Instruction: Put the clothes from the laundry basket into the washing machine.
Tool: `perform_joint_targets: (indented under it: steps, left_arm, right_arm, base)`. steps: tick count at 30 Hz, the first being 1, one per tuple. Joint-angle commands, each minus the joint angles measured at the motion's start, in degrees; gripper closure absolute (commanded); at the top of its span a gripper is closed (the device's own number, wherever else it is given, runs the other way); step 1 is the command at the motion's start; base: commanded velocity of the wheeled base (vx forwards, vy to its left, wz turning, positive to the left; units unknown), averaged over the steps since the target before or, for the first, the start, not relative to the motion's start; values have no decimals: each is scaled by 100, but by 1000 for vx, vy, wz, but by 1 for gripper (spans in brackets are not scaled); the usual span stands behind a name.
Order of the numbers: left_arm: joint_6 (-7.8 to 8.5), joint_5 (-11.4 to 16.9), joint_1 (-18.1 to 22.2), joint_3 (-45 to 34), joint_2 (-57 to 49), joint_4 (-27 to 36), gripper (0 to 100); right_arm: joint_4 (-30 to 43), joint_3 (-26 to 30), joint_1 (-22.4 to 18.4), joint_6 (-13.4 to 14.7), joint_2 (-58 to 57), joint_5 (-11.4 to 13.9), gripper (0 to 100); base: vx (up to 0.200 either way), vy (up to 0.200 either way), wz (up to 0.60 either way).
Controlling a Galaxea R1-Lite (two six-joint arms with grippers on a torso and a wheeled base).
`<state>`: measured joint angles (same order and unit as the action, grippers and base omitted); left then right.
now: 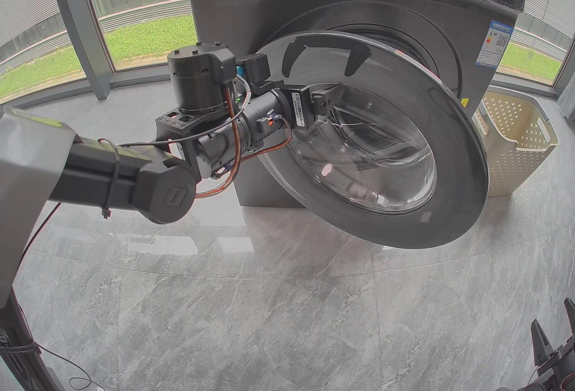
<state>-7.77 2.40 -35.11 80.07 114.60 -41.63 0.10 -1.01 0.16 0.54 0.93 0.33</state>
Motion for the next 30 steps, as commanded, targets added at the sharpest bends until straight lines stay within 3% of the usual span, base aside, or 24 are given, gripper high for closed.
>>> perform_joint_targets:
  steps: [1,2,5,11,15,20,21,30]
  left_arm:
    - [-94,-82,39,527,291,50,0]
    - [-234,-284,48,844,458,50,0]
    - [-428,-697,57,1380,818,85,0]
    - [-533,-1022,66,1942,1178,296,0]
    - [-586,-1049,-5,1723,906,463,0]
    - [-568,-987,-198,958,141,788,0]
    - [-559,-943,-365,281,-404,902,0]
    - [-533,-820,-822,-2602,-2645,806,0]
  right_arm:
    - [-1,92,2,-1,-75,2,0]
    - [-1,92,2,-1,-75,2,0]
    - [-1,92,2,-1,-75,2,0]
    - [-1,92,2,-1,-75,11,0]
    - [-1,92,2,-1,-75,2,0]
    - [-1,92,2,-1,-75,2,0]
    - [-1,92,2,-1,-75,2,0]
    - [-1,92,2,-1,-75,11,0]
  base:
    - [0,0,0]
    - [0,0,0]
    - [0,0,0]
    - [0,0,0]
    - [0,0,0]
    - [0,0,0]
    - [0,0,0]
    - [0,0,0]
